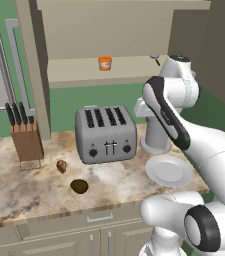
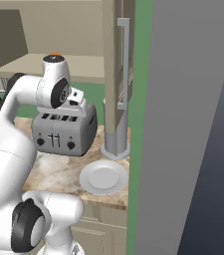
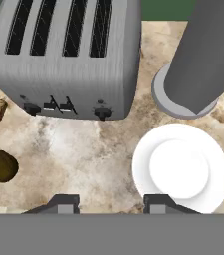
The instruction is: Pick the avocado and bread from the counter and place them on the plate. Then pick the jam from the cabinet and place it next to the plate. Lastly close the cabinet door.
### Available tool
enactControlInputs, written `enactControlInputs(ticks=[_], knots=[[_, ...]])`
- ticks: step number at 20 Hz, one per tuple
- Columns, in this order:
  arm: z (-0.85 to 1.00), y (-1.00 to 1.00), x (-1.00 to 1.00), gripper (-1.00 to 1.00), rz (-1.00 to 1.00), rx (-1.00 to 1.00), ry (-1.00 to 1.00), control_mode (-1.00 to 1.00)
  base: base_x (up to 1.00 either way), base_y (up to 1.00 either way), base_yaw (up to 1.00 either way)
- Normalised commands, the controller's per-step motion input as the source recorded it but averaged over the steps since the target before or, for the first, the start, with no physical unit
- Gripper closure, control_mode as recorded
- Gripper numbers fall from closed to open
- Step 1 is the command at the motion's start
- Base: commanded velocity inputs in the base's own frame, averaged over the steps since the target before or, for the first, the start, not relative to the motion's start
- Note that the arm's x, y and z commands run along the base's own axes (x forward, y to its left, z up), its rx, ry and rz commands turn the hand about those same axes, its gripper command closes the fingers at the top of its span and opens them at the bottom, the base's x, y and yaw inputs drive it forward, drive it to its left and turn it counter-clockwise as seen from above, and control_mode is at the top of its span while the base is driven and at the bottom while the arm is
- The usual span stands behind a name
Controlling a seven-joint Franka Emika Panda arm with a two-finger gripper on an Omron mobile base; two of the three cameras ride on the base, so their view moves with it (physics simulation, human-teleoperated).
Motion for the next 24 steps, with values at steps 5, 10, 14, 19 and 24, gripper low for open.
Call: enactControlInputs(ticks=[5, 10, 14, 19, 24], knots=[[-0.04, 0.14, -0.11, -1.0, 0.0, 0.0, 0.02, -1.0, 0.0, 0.0, 0.0], [-0.15, 0.38, -0.21, -1.0, 0.01, -0.05, 0.0, -1.0, 0.0, 0.0, 0.0], [-0.12, 0.38, -0.09, -1.0, 0.0, -0.12, 0.01, -1.0, 0.0, 0.0, 0.0], [-0.26, 0.38, 0.0, -1.0, 0.0, -0.01, 0.14, -1.0, 0.0, 0.0, 0.0], [-0.24, 0.36, 0.0, -1.0, 0.0, 0.0, 0.15, -1.0, 0.0, 0.0, 0.0]])
